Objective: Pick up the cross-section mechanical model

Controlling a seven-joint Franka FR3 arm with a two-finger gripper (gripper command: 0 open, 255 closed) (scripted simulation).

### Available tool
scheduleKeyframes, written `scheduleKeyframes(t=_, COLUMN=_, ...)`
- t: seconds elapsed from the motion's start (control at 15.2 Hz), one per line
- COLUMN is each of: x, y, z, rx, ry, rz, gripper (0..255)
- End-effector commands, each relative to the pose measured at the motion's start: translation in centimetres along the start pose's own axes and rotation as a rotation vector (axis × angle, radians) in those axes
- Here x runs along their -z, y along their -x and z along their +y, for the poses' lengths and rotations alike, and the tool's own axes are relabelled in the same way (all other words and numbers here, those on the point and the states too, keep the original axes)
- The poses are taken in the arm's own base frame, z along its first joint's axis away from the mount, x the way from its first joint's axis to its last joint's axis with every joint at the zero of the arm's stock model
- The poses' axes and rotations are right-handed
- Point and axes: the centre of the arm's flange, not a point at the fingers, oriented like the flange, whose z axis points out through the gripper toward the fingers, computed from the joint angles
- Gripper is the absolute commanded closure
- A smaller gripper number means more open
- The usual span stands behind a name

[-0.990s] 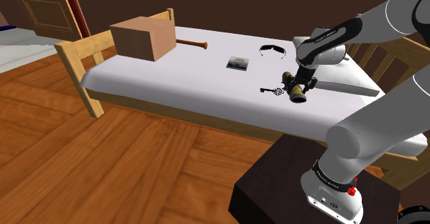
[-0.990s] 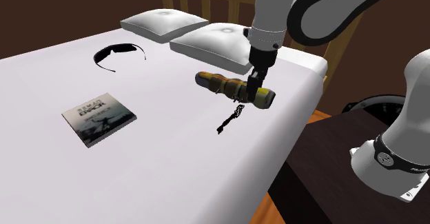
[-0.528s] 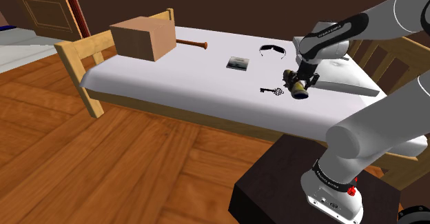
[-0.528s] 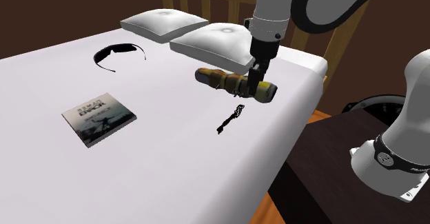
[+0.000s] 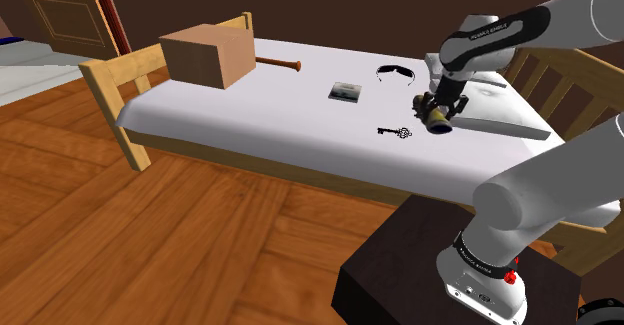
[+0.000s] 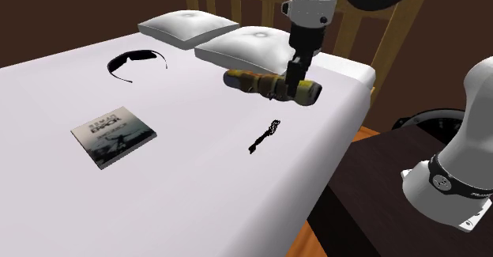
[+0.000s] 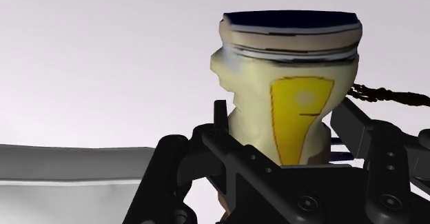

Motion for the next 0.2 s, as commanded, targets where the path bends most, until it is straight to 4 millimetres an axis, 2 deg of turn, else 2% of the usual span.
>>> scheduleKeyframes(t=0.0, x=1.15, y=-0.08, z=0.1, rx=0.0, ry=0.0, rz=0.001, gripper=255)
scheduleKeyframes(t=0.13, x=1.23, y=-0.08, z=0.1, rx=0.0, ry=0.0, rz=0.001, gripper=255)
